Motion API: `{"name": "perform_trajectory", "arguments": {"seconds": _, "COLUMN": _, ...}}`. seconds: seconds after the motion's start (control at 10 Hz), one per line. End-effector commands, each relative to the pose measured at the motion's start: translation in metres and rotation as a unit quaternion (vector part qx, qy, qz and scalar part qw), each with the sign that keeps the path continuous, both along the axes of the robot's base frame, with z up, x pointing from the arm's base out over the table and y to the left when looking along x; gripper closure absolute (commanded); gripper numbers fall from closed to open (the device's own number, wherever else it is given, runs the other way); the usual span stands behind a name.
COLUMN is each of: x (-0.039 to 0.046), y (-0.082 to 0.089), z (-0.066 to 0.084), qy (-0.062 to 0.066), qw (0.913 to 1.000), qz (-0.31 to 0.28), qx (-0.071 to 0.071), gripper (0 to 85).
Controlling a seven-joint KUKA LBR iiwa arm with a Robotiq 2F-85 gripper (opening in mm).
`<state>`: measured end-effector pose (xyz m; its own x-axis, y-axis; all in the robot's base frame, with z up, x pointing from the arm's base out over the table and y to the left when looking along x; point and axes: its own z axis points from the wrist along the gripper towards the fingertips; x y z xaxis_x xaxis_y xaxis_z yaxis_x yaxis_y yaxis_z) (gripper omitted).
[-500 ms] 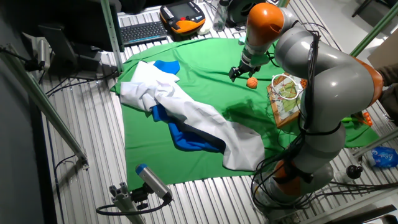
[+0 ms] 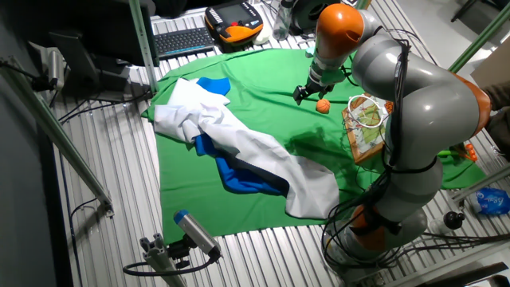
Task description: Grab a basketball, release it and shoot it into the basket
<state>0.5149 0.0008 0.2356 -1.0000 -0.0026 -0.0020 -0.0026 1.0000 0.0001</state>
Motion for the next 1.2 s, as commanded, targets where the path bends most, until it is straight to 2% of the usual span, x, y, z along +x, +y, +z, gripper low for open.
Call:
{"name": "perform_trajectory", "arguments": {"seconds": 0.0, "x": 0.0, "y": 0.0, "z": 0.0002, "qy": 0.122, "qw": 0.9821, "qz": 0.129, "qx": -0.063, "gripper": 85.0}}
{"name": "perform_trajectory", "arguments": {"seconds": 0.5, "x": -0.0003, "y": -0.0001, "z": 0.0, "qy": 0.12, "qw": 0.9817, "qz": 0.135, "qx": -0.06, "gripper": 85.0}}
{"name": "perform_trajectory", "arguments": {"seconds": 1.1, "x": -0.0002, "y": -0.0001, "z": 0.0, "qy": 0.119, "qw": 0.9844, "qz": 0.113, "qx": -0.065, "gripper": 85.0}}
